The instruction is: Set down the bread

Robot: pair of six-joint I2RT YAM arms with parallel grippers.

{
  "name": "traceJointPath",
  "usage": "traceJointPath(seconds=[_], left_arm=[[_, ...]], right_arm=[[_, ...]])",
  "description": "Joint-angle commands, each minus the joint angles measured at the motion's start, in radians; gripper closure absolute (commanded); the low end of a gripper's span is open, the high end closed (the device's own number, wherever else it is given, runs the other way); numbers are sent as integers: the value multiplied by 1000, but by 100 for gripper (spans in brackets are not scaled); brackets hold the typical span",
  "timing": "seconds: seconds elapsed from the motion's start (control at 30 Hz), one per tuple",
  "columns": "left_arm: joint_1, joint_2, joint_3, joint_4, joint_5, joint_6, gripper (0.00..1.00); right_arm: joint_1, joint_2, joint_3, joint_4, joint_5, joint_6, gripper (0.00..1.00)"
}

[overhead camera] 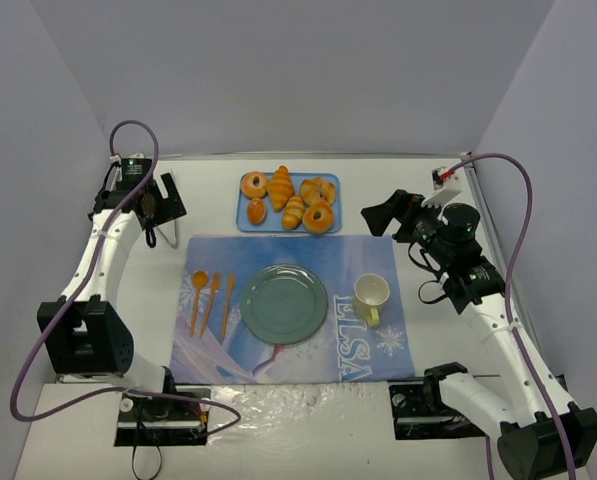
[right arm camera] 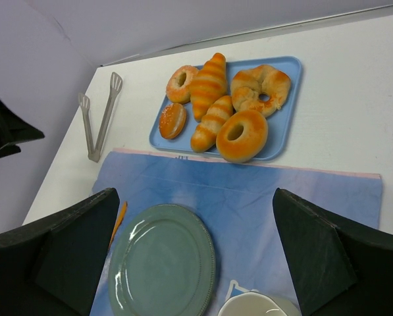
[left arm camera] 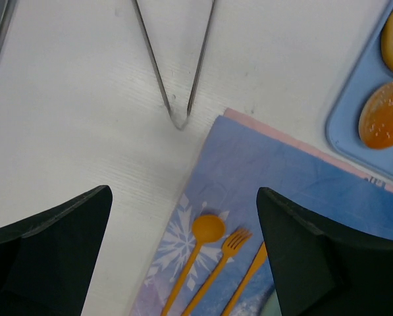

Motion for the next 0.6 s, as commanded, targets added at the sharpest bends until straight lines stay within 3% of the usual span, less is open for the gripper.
traceJointPath(seconds=[0.0,0.3,0.57], left_arm=[[18,125,153,26,-60,-44,10],[58,384,335,-8,-32,-52,10],[99,486,395,-26,10,-45,10]], right_arm=[[4,-21,12,96,-24,11,0],[3,-36,8,78,-8,-5,0],[3,-24,12,80,-13,-13,0]])
